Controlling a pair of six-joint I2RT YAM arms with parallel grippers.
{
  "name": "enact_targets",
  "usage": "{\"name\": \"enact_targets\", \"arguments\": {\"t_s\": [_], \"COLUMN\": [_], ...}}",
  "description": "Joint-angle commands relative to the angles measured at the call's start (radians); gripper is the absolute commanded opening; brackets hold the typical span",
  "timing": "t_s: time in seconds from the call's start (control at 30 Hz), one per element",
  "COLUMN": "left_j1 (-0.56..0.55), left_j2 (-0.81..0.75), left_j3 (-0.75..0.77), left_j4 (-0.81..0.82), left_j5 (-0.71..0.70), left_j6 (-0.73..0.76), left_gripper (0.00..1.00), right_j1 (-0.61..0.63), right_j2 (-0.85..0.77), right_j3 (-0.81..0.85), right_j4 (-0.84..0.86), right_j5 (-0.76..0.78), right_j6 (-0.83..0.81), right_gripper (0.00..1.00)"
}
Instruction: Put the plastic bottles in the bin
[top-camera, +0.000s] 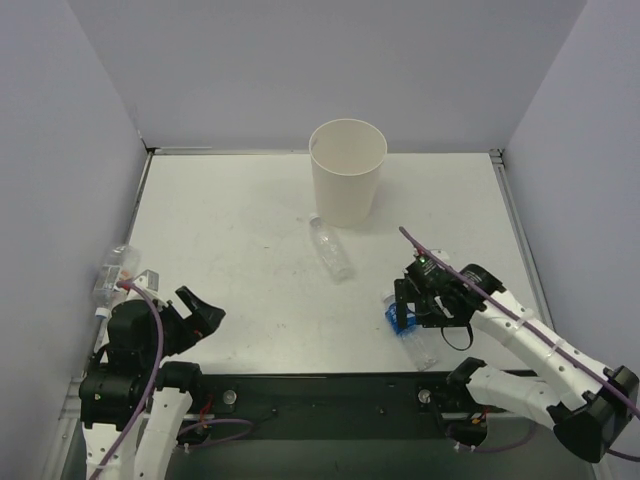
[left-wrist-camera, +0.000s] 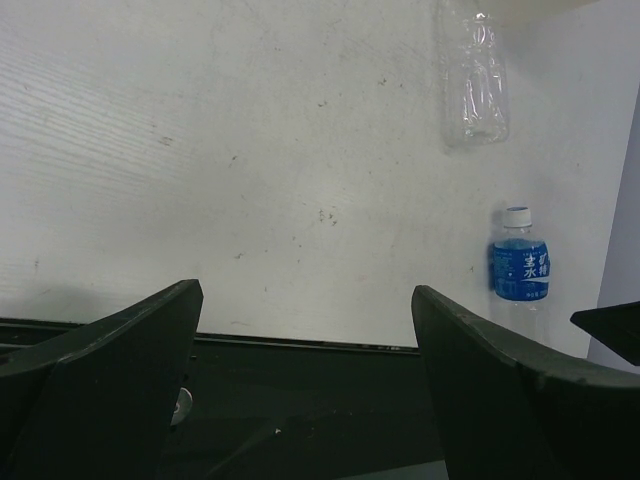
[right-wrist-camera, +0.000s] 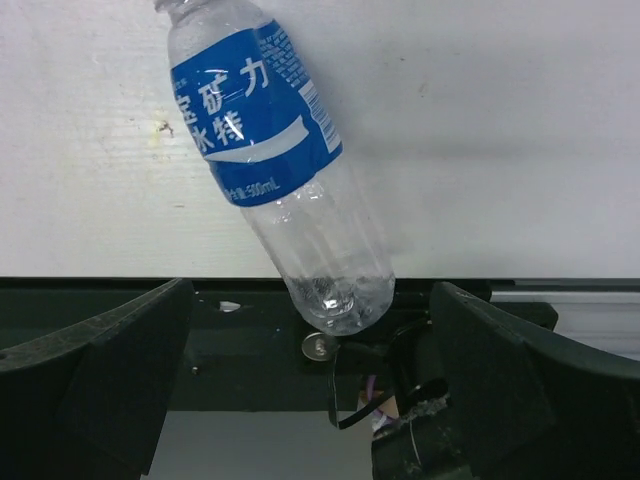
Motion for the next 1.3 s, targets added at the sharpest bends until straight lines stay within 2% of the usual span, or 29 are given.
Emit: {"name": "enact_targets", "arguments": {"t_s": [0.0,0.07,0.37,0.43,0.53,0.67,0.77,0.8,0.97,1.1,1.27], "left_j1": [-0.001,0.001,-0.001,0.001,-0.001,0.001,-0.001,-0.001,-0.001,0.001,0.001], "left_j2": [0.022,0.026,0.057,0.068,0.089,0.109,0.118,0.123,0.157,0.169,0.186], "left_j3": [0.032,0.032,0.022,0.029,0.039,0.05,0.047,0.046,0.035,0.052,0.078], "left_j4": [0.03,0.035,0.07,0.078,0.087,0.102,0.13,0.145,0.205,0.221,0.221], "left_j5": [0.013,0.013,0.016,0.016,0.013,0.014,0.027,0.037,0.094,0.099,0.09], "left_j6": [-0.015,-0.014,0.006,0.014,0.031,0.049,0.049,0.048,0.04,0.044,0.061], "left_gripper": [0.97,0.97,0.98,0.97,0.97,0.97,0.98,0.97,0.97,0.97,0.97], "right_j1": [-0.002,0.002,0.056,0.068,0.09,0.094,0.093,0.087,0.039,-0.07,-0.209], "right_j2": [0.087,0.098,0.185,0.219,0.217,0.127,0.107,0.113,0.246,0.328,0.441], "right_j3": [-0.088,-0.129,-0.273,-0.292,-0.292,-0.162,0.033,0.143,0.459,0.662,0.939], "right_j4": [0.074,0.138,0.283,0.309,0.323,0.215,0.127,0.108,0.013,0.002,0.005], "right_j5": [-0.051,-0.106,-0.091,-0.095,-0.114,-0.115,-0.144,-0.158,-0.281,-0.48,-0.612], "right_j6": [0.033,0.068,0.134,0.136,0.136,0.11,0.079,0.071,0.062,0.114,0.153], "right_gripper": [0.96,0.95,0.86,0.82,0.71,0.62,0.57,0.56,0.56,0.52,0.51]}}
